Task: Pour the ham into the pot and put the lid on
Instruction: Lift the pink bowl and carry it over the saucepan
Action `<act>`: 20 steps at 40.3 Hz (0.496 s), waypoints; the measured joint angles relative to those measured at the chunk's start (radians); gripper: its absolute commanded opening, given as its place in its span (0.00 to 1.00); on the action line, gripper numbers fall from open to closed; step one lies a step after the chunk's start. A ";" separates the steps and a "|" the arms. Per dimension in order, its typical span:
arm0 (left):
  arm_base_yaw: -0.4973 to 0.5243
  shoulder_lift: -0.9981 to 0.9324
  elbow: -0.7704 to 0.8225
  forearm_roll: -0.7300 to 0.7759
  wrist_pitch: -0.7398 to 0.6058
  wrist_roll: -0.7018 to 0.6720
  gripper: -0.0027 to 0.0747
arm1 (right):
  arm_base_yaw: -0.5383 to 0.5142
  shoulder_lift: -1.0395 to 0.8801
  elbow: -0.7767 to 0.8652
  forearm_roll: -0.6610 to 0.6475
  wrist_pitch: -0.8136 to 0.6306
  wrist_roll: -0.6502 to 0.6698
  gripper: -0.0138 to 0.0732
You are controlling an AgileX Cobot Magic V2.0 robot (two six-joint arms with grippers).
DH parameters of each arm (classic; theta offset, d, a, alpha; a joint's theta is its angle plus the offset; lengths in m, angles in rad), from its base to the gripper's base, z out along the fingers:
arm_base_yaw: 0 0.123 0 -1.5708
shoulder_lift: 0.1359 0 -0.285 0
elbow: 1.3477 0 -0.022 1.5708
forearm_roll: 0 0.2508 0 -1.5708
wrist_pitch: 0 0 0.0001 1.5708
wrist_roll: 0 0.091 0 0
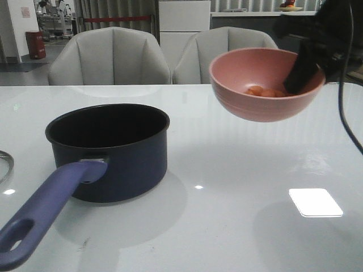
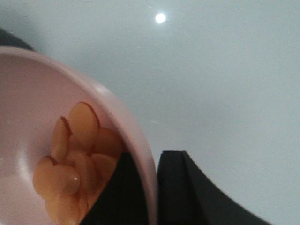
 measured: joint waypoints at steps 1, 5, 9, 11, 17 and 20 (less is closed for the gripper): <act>0.000 0.000 0.000 0.000 0.000 0.000 0.23 | 0.020 -0.009 0.000 -0.012 -0.003 0.008 0.32; 0.000 0.000 0.000 0.000 0.000 0.000 0.23 | 0.126 -0.039 -0.002 -0.093 -0.024 0.063 0.32; 0.000 0.000 0.000 0.000 0.000 0.000 0.23 | 0.213 -0.041 -0.007 -0.188 -0.047 0.140 0.32; 0.000 0.000 0.000 0.000 0.000 0.000 0.23 | 0.256 -0.039 -0.009 -0.247 -0.057 0.178 0.32; 0.000 0.000 0.000 0.000 0.000 0.000 0.23 | 0.352 -0.019 -0.033 -0.417 -0.119 0.335 0.32; 0.000 0.000 0.000 0.000 0.000 0.000 0.23 | 0.385 -0.002 -0.050 -0.494 -0.169 0.418 0.32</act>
